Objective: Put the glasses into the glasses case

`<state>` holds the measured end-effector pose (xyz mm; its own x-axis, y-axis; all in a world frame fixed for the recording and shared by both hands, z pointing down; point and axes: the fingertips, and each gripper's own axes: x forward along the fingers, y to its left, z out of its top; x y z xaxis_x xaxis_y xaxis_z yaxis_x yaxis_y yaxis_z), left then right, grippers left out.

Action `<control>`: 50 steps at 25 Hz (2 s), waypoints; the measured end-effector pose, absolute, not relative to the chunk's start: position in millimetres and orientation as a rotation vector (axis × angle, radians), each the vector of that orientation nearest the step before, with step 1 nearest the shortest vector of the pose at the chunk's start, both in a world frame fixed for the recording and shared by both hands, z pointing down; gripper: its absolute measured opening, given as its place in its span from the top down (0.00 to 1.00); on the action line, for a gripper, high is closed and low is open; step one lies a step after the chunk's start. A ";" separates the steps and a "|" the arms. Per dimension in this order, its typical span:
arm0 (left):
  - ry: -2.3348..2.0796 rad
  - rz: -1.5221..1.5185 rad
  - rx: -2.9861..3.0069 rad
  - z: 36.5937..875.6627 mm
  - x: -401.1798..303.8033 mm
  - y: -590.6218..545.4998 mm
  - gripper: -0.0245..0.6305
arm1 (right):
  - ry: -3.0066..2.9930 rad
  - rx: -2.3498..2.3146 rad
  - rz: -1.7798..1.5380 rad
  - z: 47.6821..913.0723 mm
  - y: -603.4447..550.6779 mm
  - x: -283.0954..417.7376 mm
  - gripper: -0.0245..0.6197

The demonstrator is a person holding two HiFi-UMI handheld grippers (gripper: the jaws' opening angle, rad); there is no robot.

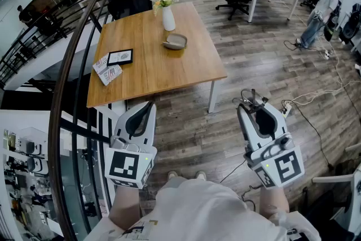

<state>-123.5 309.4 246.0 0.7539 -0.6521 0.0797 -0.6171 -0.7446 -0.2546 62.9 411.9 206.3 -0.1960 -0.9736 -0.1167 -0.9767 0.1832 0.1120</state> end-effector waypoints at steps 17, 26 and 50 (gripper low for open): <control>0.981 -0.265 -2.716 245.3 -110.8 330.9 0.93 | 2.392 -1.917 0.203 211.8 426.2 71.1 0.77; 0.971 -0.303 -2.699 251.3 -105.7 323.0 0.93 | 2.416 -1.908 0.167 221.6 415.3 76.6 0.77; 0.941 -0.302 -2.797 290.9 -88.8 193.1 0.93 | 2.442 -1.944 0.097 257.0 273.7 88.6 0.77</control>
<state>-88.8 193.1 290.9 0.7795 -0.6116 0.1351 -0.5761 -0.7848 -0.2285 88.6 273.7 257.0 -0.2249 -0.9729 -0.0534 -0.9741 0.2232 0.0372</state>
